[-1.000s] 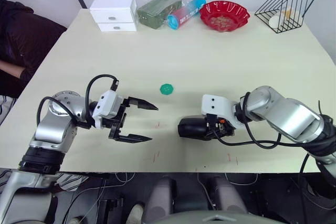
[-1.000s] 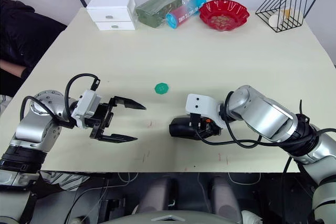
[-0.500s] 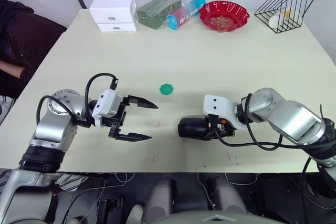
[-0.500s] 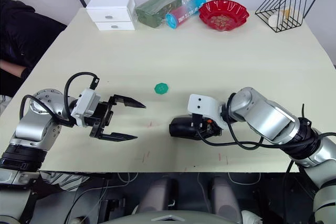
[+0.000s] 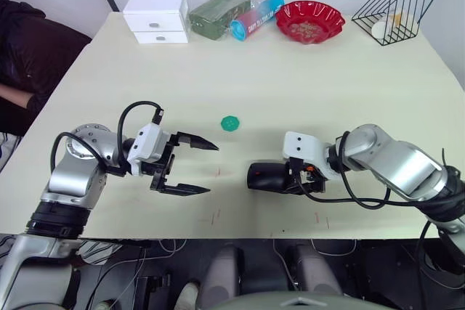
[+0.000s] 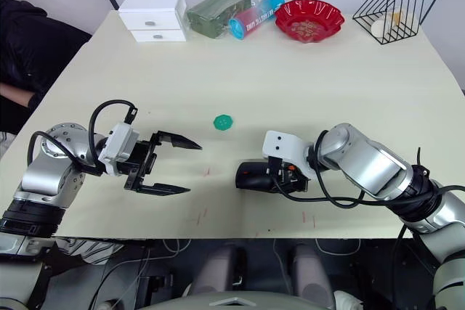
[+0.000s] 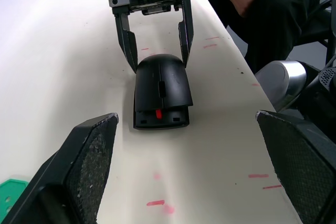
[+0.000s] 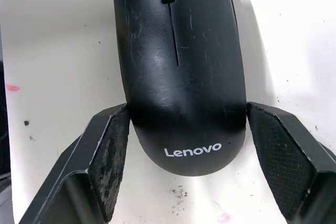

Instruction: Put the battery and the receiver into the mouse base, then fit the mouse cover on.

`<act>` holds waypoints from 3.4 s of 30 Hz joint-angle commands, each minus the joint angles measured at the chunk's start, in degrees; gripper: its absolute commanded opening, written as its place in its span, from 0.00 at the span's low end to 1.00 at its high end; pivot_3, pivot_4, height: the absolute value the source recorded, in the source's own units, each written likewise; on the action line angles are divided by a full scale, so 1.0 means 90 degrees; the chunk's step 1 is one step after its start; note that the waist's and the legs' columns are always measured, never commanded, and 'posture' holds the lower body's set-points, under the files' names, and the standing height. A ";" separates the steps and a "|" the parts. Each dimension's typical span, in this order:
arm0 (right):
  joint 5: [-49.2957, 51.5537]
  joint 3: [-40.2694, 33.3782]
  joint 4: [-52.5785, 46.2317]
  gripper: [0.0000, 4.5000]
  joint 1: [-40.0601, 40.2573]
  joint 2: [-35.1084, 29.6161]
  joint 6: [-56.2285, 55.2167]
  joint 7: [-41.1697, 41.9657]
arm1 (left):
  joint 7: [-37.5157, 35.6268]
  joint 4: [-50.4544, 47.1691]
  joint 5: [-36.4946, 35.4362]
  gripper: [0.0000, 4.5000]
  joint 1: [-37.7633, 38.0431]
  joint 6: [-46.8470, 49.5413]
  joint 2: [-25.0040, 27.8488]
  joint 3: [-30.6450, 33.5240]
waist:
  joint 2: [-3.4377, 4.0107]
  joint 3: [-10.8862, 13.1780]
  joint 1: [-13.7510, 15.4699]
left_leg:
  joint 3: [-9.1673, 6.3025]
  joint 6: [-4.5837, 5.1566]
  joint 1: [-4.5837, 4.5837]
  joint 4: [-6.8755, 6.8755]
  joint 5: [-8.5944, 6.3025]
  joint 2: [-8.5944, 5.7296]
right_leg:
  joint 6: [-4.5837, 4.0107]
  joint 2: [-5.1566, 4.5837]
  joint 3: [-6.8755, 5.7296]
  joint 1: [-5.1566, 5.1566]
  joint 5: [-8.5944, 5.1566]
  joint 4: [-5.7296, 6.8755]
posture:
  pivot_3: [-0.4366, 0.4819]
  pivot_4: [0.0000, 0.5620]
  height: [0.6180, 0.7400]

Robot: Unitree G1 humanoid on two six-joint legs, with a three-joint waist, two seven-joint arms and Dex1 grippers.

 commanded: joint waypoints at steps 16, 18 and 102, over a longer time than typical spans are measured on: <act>0.0123 -0.0757 -0.0344 0.80 0.0702 -0.0405 -0.1093 0.0336 | -0.0259 -0.0073 -0.0092 1.00 -0.0032 -0.0094 0.0076 -0.0023 | -0.0004 0.0003 0.0006 | 0.0000 0.0000 -0.0001 0.0000 0.0000 0.0000 | 0.0000 0.0000 0.0000 0.0001 0.0000 0.0000 | 0.48 0.27 1.00; 0.0126 -0.0975 -0.0333 0.80 0.0993 -0.0437 -0.1500 0.0348 | -0.0259 -0.0102 -0.0096 1.00 -0.0023 -0.0072 0.0074 -0.0008 | -0.0005 0.0003 0.0006 | 0.0000 0.0000 -0.0001 0.0000 0.0000 0.0000 | 0.0000 0.0000 0.0000 0.0000 0.0000 0.0000 | 0.48 0.27 1.00; -0.0073 0.0420 -0.0964 0.53 -0.1226 -0.0307 0.1680 0.0255 | -0.0259 0.0041 -0.0109 1.00 -0.0110 -0.0211 0.0052 -0.0069 | -0.0005 0.0007 -0.0004 | 0.0002 0.0000 0.0001 0.0000 0.0000 0.0001 | -0.0003 0.0000 0.0004 -0.0009 -0.0002 0.0016 | 0.48 0.27 1.00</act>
